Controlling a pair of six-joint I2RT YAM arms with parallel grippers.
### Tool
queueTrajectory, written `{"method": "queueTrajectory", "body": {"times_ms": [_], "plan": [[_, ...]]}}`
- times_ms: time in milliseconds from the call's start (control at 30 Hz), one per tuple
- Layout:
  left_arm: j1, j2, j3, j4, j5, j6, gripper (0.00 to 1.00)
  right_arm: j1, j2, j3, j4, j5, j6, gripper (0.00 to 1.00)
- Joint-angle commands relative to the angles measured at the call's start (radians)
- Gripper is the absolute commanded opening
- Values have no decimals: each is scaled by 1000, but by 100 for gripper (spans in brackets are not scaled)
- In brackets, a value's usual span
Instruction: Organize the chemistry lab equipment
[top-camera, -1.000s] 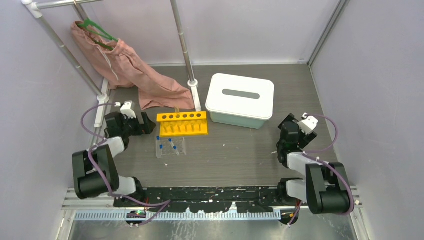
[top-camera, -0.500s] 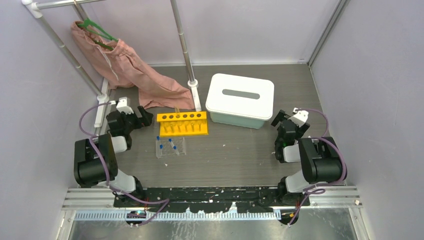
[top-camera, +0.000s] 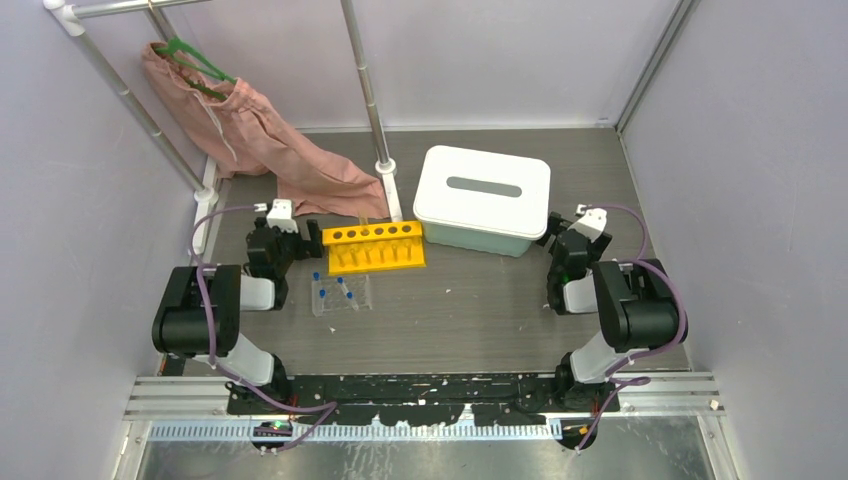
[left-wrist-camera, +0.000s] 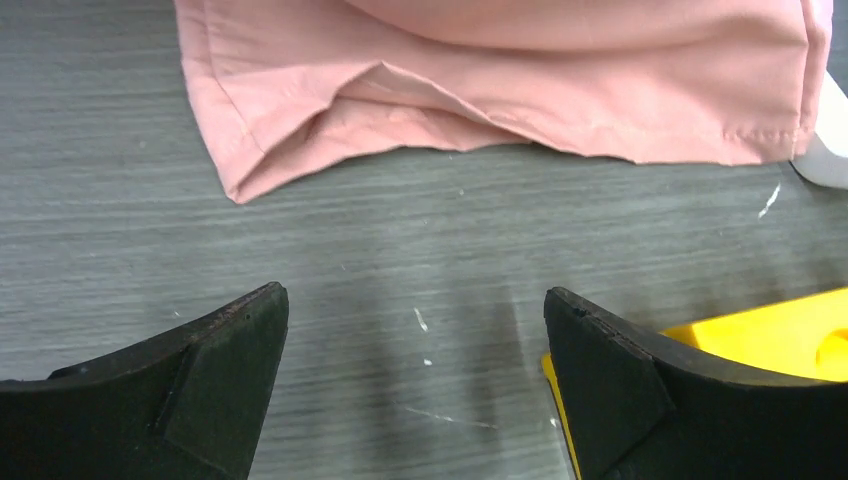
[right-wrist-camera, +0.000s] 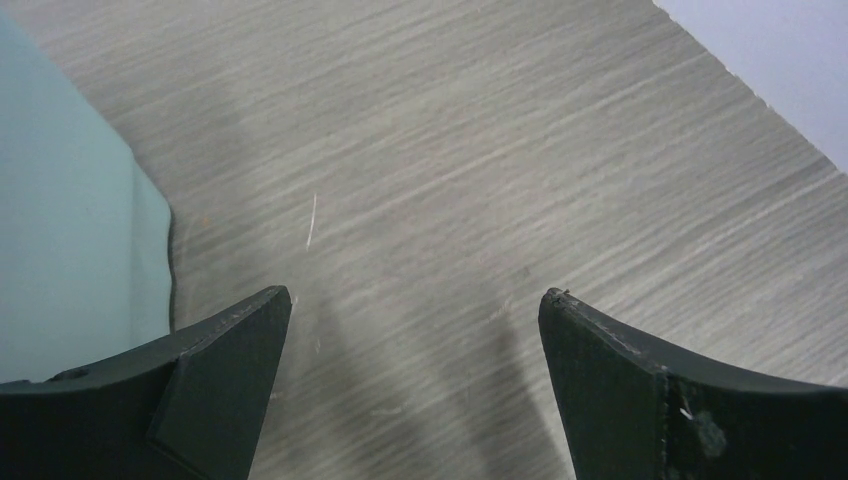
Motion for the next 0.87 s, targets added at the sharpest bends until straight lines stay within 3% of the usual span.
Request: {"method": "queueTrajectory", "body": {"times_ms": [0, 833], "plan": [[-5, -12, 31, 35, -61, 33, 100, -23, -19, 62, -35, -29, 18, 100], [-5, -14, 35, 26, -63, 32, 100, -24, -19, 59, -27, -31, 17, 100]]}}
